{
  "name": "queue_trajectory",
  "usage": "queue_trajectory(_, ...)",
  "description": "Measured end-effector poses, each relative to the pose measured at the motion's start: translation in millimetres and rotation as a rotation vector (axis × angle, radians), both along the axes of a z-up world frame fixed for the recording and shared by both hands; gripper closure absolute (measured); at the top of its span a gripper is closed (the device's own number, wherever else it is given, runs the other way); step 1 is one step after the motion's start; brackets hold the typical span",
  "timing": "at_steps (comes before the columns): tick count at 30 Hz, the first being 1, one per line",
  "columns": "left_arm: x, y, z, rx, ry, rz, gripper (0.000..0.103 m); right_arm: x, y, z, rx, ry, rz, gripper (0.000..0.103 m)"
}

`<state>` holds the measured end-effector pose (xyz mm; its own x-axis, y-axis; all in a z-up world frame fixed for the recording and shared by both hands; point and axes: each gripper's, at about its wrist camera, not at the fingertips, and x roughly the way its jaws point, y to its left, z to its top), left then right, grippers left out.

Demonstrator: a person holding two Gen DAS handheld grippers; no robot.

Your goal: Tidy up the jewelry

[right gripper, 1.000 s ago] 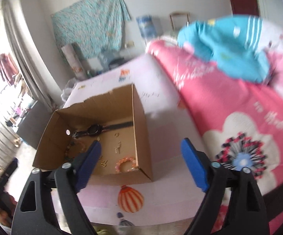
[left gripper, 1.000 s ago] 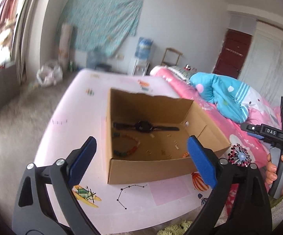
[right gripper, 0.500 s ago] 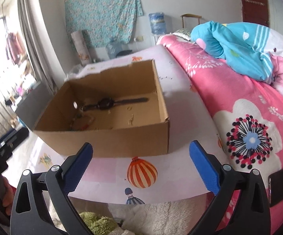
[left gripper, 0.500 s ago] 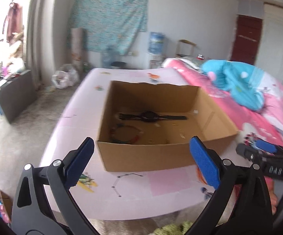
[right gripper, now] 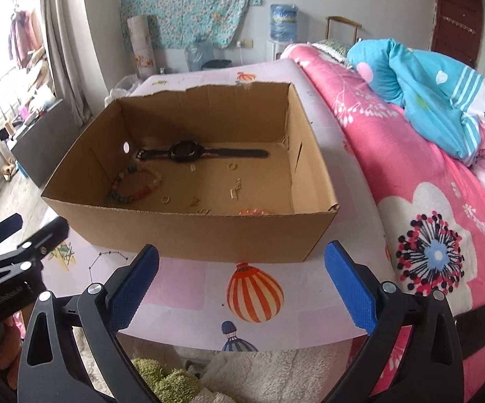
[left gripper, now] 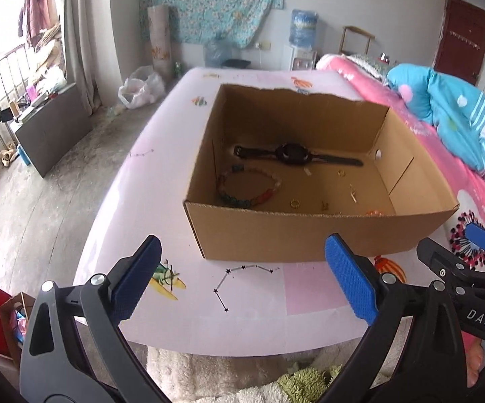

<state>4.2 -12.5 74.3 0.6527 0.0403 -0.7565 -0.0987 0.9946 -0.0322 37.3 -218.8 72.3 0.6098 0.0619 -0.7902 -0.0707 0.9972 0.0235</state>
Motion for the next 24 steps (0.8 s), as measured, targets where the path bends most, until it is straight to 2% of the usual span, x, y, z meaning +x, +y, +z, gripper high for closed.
queue_trajectory(9,5.6,-11.8,-11.4,0.022,0.083,-0.012,0.008,7.5,-0.6,-3.1,0.004,0.051,-0.036,0.007)
queue_trajectory(24,16.0,-6.7,-15.6,-0.009,0.134,0.013,0.009,14.8,-5.5,-5.5,0.025,0.082,-0.063,0.007)
